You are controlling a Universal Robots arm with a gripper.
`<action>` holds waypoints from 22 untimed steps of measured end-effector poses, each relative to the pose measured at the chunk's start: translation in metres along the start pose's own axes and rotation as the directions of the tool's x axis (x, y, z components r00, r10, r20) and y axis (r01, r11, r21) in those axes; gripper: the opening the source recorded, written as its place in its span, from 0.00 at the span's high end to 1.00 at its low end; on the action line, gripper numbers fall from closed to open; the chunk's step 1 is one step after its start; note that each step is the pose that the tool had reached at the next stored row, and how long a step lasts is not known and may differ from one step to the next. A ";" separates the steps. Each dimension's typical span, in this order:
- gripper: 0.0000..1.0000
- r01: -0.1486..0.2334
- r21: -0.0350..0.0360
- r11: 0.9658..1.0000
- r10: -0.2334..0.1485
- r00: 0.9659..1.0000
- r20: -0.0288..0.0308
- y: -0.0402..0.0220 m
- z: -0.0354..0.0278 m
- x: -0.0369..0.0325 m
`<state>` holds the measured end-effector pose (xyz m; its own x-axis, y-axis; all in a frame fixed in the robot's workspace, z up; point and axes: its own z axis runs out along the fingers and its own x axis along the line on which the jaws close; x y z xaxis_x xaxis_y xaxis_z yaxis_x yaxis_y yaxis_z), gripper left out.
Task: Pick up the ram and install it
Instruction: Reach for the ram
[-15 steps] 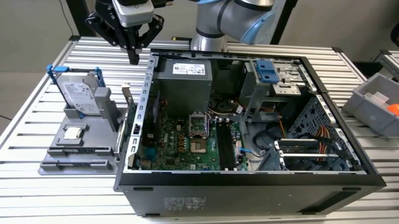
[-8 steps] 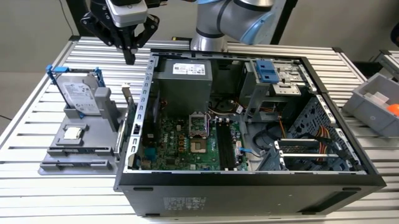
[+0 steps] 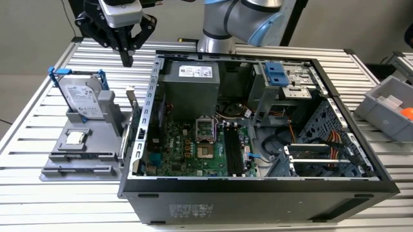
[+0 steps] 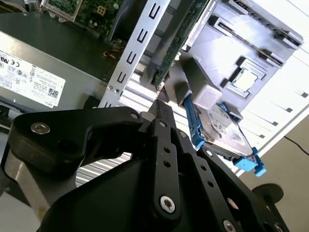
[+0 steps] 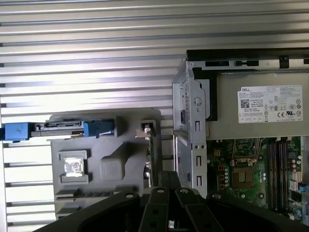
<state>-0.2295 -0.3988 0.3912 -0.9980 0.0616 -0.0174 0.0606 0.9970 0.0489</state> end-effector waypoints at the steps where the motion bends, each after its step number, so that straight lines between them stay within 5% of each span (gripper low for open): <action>1: 1.00 0.001 0.000 1.000 -0.001 1.000 0.000 -0.0001 0.0000 0.0012; 22: 1.00 0.017 0.000 1.000 -0.017 1.000 -0.001 -0.0012 -0.0003 0.0204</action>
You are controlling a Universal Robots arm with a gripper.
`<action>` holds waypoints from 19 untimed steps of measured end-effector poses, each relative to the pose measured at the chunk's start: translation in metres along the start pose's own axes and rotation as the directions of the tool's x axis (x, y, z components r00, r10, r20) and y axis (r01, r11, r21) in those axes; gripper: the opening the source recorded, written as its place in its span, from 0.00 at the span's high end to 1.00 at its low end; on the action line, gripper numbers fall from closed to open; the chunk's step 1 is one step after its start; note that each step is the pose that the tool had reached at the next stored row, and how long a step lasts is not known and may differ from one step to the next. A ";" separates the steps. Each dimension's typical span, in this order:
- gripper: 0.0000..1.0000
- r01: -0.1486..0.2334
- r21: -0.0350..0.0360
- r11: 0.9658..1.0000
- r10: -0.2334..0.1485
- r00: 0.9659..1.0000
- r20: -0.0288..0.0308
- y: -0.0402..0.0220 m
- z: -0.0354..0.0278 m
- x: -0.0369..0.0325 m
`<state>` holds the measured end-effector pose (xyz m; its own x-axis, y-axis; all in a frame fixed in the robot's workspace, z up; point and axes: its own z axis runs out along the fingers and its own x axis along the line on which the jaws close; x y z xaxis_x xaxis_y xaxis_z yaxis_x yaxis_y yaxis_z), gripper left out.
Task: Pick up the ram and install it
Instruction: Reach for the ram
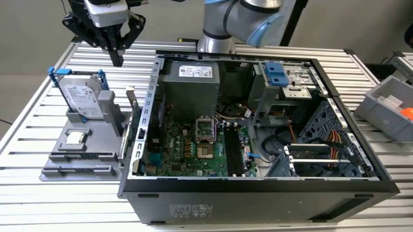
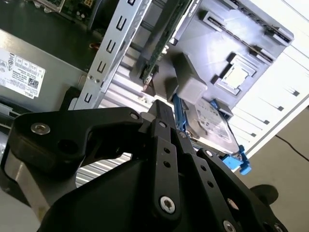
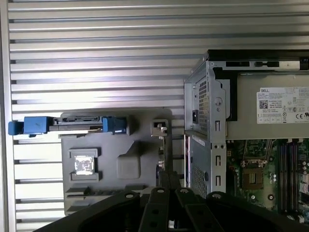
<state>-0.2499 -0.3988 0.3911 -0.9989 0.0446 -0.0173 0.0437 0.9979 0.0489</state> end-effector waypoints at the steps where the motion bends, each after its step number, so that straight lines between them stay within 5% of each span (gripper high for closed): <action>1: 1.00 0.000 0.000 1.000 0.000 1.000 0.000 0.0000 0.0000 0.0008; 19: 1.00 0.009 0.000 1.000 -0.009 1.000 0.000 -0.0008 -0.0003 0.0178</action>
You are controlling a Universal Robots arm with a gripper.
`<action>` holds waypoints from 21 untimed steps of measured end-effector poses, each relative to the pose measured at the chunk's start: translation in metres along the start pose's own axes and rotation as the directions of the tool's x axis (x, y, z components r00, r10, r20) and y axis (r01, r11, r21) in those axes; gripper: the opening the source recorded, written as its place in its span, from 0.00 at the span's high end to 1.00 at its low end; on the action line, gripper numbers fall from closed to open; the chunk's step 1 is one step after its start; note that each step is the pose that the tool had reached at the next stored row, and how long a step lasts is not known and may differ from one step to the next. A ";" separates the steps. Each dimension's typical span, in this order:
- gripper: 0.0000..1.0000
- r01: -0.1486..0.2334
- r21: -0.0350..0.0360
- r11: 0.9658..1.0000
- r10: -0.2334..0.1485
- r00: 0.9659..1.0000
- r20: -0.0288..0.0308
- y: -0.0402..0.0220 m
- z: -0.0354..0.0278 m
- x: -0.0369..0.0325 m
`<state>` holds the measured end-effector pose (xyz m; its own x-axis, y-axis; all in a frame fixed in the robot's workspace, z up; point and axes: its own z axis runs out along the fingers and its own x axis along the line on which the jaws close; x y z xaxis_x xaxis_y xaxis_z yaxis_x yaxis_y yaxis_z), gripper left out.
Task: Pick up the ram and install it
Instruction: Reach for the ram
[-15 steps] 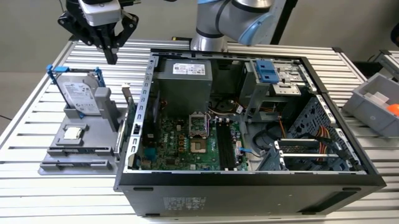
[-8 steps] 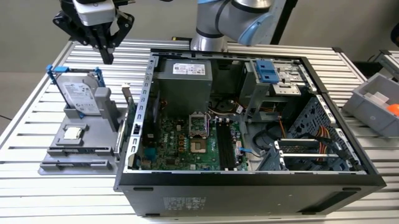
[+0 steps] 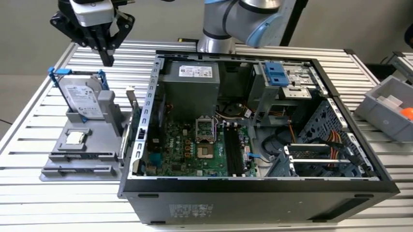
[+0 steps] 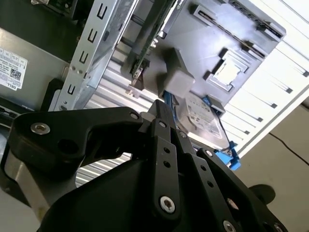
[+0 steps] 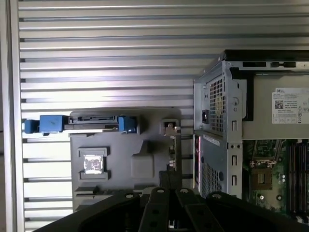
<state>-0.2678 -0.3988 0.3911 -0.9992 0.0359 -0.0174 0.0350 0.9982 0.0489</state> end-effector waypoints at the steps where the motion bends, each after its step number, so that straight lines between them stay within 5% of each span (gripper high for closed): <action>1: 1.00 0.000 0.000 1.000 0.000 1.000 0.000 0.0000 0.0000 0.0010; 21: 1.00 0.005 0.000 1.000 -0.005 1.000 0.000 -0.0004 -0.0001 0.0187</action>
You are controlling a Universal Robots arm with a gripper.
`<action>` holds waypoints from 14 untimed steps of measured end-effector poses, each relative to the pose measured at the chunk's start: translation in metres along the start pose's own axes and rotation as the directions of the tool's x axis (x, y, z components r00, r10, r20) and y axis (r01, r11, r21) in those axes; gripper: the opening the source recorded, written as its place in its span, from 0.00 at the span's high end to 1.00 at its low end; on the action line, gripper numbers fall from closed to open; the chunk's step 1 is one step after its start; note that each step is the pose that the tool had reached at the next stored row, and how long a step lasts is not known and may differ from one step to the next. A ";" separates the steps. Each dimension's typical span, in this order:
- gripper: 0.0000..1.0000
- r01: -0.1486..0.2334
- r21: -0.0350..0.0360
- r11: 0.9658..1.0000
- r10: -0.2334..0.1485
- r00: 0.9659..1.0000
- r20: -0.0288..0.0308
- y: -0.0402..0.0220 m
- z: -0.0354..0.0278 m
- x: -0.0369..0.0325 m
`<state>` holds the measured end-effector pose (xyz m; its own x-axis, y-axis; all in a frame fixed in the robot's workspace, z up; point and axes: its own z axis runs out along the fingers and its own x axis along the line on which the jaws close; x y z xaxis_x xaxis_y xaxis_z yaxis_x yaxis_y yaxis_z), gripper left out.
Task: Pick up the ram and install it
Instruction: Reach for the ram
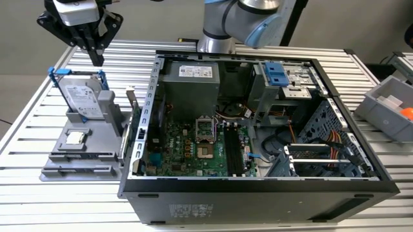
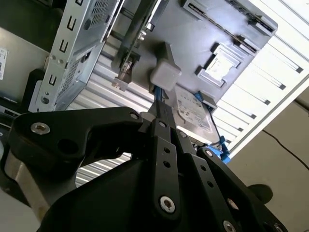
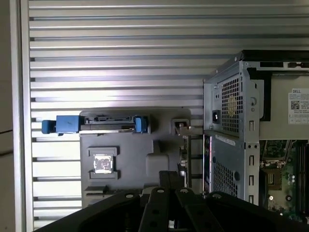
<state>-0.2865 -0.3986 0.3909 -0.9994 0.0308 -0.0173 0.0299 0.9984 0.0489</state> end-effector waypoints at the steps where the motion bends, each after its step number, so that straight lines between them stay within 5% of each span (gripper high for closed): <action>1: 1.00 0.000 0.000 1.000 0.000 1.000 0.000 0.0000 0.0000 0.0007; 14: 1.00 0.001 0.000 1.000 -0.001 1.000 0.000 -0.0003 0.0000 0.0106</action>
<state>-0.2971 -0.3985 0.3907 -0.9994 0.0296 -0.0174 0.0288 0.9984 0.0489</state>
